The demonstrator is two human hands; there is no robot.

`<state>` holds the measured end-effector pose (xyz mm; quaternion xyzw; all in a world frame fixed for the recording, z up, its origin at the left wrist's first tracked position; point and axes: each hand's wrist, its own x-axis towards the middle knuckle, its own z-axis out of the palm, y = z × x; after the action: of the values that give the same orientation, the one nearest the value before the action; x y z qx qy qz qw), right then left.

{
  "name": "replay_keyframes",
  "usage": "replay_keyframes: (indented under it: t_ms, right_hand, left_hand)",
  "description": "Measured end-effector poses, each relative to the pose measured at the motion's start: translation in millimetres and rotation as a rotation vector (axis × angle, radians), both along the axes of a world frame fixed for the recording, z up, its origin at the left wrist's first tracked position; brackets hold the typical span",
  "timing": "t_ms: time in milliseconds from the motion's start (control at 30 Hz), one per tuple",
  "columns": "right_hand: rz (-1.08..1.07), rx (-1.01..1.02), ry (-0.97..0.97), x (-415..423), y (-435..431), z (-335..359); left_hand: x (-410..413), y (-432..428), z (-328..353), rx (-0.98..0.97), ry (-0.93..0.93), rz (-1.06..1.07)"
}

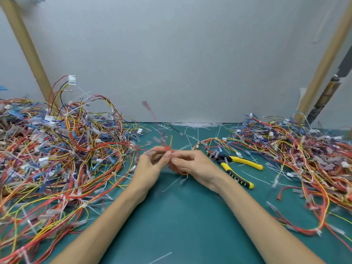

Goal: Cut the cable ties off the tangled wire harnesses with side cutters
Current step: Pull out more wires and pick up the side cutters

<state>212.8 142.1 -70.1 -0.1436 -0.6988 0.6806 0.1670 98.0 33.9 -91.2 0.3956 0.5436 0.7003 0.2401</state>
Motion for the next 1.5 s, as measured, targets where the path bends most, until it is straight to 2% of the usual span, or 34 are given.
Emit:
replay_keyframes:
  t_ms: [67,133,233,333,500,633,733,833,933,967,1033,1200,1267,1367,1433,1500]
  right_hand:
    - [0.055,-0.102,-0.03,7,10,10]
    - [-0.05,-0.119,-0.081,14,21,18]
    - [-0.355,-0.006,-0.261,22,35,21]
    - [-0.472,0.113,-0.399,25,41,18]
    - [-0.313,0.24,-0.706,29,41,24]
    - [-0.387,0.263,-0.664,26,43,23]
    - [-0.564,0.602,-0.637,26,49,21]
    - [-0.548,0.716,-0.711,29,53,23]
    - [-0.31,0.663,-0.82,33,51,23]
    - [-0.246,0.633,-0.82,35,51,24]
    - [-0.146,0.599,-0.809,39,52,28]
    - [0.042,0.567,-0.782,54,58,44]
    - [0.043,0.515,-0.759,64,65,53]
    - [-0.126,0.586,-0.726,77,85,61]
    - [-0.228,0.71,-0.748,82,97,61]
    - [-0.204,0.807,-0.859,83,101,56]
  left_hand:
    - [-3,-1,2,0.036,-0.137,-0.01]
    - [-7,-3,4,0.054,-0.233,-0.002]
    - [-4,-6,8,-0.017,-0.252,0.01]
    - [1,-8,10,-0.156,-0.234,-0.057]
    - [-8,-17,22,-0.487,-0.4,-0.626]
    - [-5,-20,25,-0.685,-0.255,-0.89]
    - [-9,-19,28,-0.775,-0.105,-0.957]
    - [-22,-22,32,-0.738,-0.031,-0.814]
    - [-34,-25,34,-0.72,-0.025,-0.431]
    - [-37,-25,35,-0.734,0.071,-0.277]
    - [-38,-22,36,-0.784,0.398,-0.006]
    - [-30,-24,39,-0.875,1.1,0.509]
    - [-25,-26,44,-0.842,1.218,0.674]
    - [-22,-26,54,-0.651,1.248,0.702]
    - [-26,-25,68,-0.647,1.235,0.441]
    - [-23,-25,85,-0.769,1.216,0.047]
